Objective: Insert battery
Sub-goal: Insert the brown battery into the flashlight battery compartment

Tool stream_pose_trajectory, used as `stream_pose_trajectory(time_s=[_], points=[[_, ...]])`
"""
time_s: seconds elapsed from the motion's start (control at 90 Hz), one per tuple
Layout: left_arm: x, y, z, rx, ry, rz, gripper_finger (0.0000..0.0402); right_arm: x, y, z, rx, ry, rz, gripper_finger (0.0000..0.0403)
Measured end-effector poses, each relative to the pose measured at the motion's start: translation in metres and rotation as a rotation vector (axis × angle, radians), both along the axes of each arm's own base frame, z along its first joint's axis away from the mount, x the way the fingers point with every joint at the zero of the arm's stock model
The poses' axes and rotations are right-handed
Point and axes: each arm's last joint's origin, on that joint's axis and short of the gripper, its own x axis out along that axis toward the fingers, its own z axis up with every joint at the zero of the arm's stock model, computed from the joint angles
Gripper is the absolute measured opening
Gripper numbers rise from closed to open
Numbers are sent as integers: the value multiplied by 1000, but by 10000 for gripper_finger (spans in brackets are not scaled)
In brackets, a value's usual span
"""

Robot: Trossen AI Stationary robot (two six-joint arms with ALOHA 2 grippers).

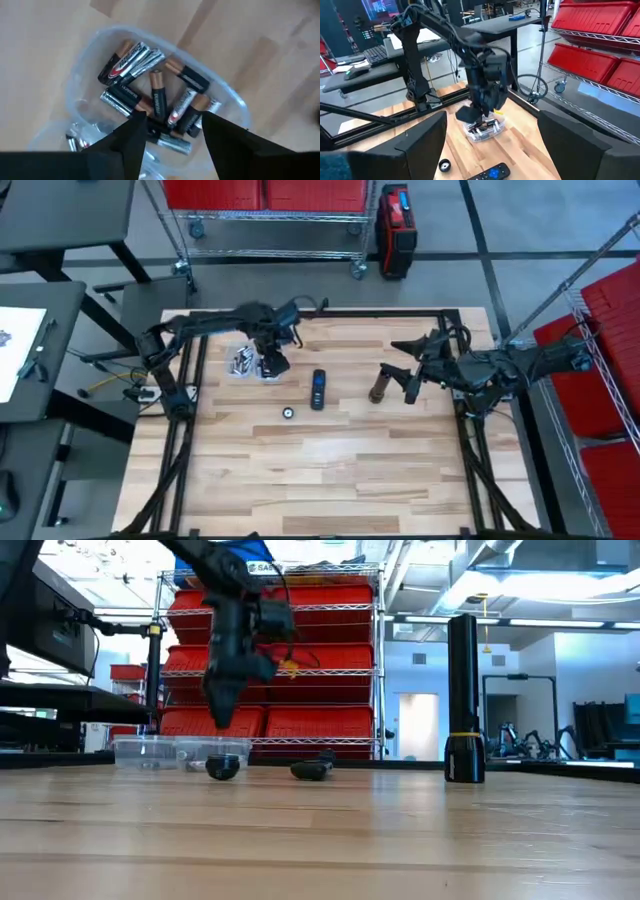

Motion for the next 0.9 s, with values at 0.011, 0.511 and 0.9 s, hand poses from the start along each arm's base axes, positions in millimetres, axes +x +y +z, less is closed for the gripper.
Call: stream_pose_trajectory(time_s=[0.011,0.511,0.9], points=[[0,0,-2,1,0,-3,169,0,0,0,0,0,0,302],[-15,-6,-50,106,18,14,169,0,1,1,5,-11,3,302],[-16,-8,-56,68,-12,11,168,0,1,3,13,-36,4,302]])
